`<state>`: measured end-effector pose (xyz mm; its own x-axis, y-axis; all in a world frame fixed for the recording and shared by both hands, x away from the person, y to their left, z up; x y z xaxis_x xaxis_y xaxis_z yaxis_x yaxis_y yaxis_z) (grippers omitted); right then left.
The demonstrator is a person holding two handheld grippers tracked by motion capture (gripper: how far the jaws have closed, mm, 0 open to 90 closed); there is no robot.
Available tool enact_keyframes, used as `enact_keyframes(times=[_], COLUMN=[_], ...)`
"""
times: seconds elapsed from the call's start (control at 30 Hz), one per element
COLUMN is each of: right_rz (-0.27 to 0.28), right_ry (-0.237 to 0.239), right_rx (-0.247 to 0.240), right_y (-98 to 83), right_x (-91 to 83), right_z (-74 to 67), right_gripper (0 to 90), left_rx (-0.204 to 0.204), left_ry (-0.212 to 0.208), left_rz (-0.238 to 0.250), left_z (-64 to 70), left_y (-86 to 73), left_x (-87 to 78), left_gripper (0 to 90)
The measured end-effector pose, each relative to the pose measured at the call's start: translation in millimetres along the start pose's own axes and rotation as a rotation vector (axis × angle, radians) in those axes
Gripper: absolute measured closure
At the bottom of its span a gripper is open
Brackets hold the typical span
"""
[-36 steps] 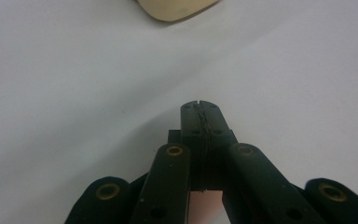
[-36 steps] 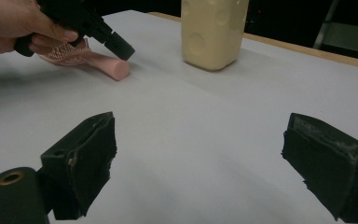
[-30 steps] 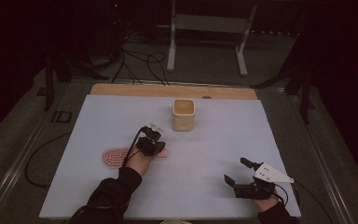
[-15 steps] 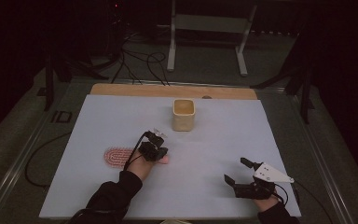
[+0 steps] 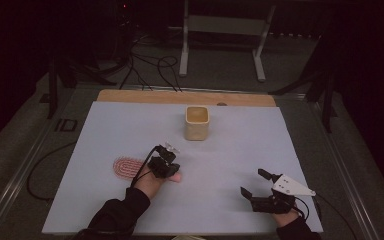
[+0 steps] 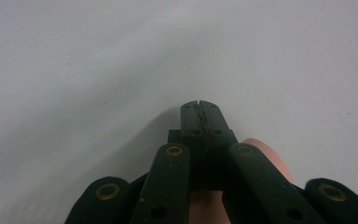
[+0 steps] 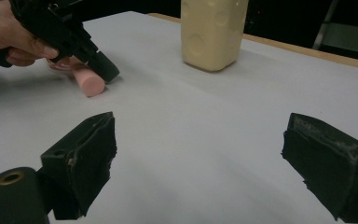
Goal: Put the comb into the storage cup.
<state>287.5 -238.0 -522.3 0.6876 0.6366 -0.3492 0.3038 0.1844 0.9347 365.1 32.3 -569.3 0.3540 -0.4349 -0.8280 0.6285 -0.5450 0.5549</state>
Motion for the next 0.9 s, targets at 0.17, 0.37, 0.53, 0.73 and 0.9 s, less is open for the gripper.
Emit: enact_keyframes(times=[0.17, 0.37, 0.53, 0.73, 0.9], right_rz=[-0.001, 0.001, 0.0, 0.0, -0.002], right_ry=[-0.001, -0.001, -0.002, -0.001, 0.0], right_rx=[0.002, 0.005, 0.004, 0.001, -0.001], right_y=[-0.1, 0.1, 0.2, 0.3, 0.4], right_x=[0.3, 0.2, 0.0, -0.3, -0.4], right_z=[0.1, 0.2, 0.0, -0.3, -0.7], right_gripper=[9.5, 9.5, 9.5, 9.5, 9.5], left_rx=[0.006, 0.026, 0.036, 0.051, 0.062], left_ry=[-0.009, -0.016, -0.023, -0.035, -0.037], left_rz=[-0.004, -0.017, -0.024, -0.03, -0.039], left_z=[4.6, 10.3, 15.5, 21.6, 24.2], left_y=[-3.7, -9.8, -15.6, -23.0, -28.4], left_x=[-2.2, -6.0, -9.2, -14.1, -17.8], left_gripper=[90.0, 90.0, 90.0, 90.0, 90.0])
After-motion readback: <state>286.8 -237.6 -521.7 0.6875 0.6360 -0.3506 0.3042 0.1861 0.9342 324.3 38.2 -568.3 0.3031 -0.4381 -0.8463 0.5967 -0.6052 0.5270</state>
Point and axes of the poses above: each handheld gripper's, and its own axes: x roughly forward along the jaws, y roughly out of its top, z roughly to its right, the point moved 8 cm from there along x, roughly forward along the jaws, and after that the axes turned 3 degrees about x, right-handed, at the moved point
